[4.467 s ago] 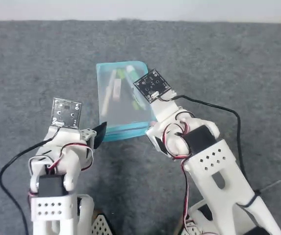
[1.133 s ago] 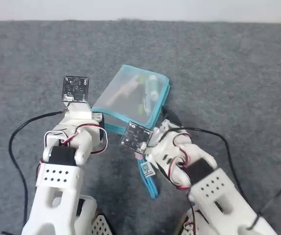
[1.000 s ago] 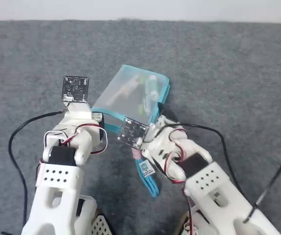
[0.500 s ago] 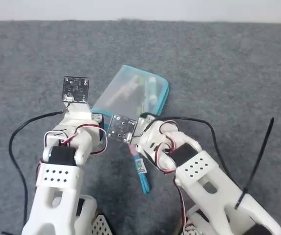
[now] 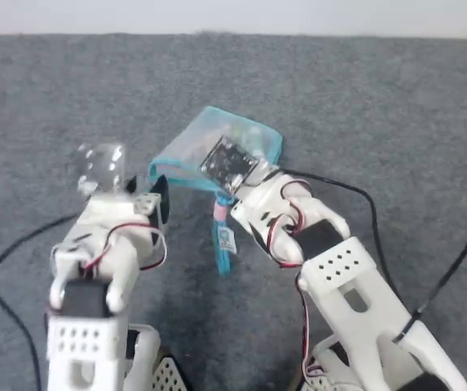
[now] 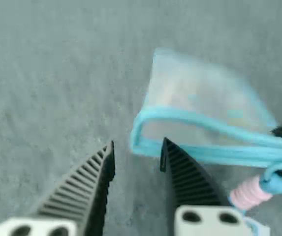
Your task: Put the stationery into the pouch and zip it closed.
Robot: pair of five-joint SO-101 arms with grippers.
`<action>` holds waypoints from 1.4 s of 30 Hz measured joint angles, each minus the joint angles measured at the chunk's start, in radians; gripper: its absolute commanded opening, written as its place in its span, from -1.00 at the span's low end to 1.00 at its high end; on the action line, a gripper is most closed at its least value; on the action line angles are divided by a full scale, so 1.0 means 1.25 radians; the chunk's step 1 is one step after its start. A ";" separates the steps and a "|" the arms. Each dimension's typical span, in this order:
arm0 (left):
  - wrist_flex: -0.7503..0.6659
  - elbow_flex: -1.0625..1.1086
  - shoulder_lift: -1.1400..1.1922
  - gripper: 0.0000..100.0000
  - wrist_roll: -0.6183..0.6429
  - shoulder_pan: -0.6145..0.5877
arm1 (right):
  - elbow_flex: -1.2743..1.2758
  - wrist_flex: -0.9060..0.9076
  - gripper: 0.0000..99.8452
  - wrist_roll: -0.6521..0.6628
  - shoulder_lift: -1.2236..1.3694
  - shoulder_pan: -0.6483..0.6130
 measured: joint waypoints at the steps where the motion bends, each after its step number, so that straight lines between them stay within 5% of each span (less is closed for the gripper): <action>1: 0.000 0.014 -0.028 -0.70 -0.012 0.001 | -0.016 0.014 -0.99 -0.012 0.000 0.004; 9: 0.038 0.031 -0.050 -0.69 -0.033 0.137 | -0.099 0.103 -0.99 -0.075 0.001 0.007; 14: 0.038 0.036 -0.050 -0.51 -0.045 0.231 | -0.099 0.119 -0.99 -0.090 0.001 0.006; 22: 0.000 0.107 -0.052 -0.47 -0.045 0.264 | -0.099 0.123 -0.99 -0.092 0.001 -0.025; 33: -0.206 0.217 -0.052 -0.88 -0.048 0.266 | -0.099 0.155 -0.99 -0.092 0.001 -0.029; 42: -0.215 0.218 -0.050 -0.98 -0.050 0.255 | -0.031 0.109 -0.99 -0.083 -0.009 -0.017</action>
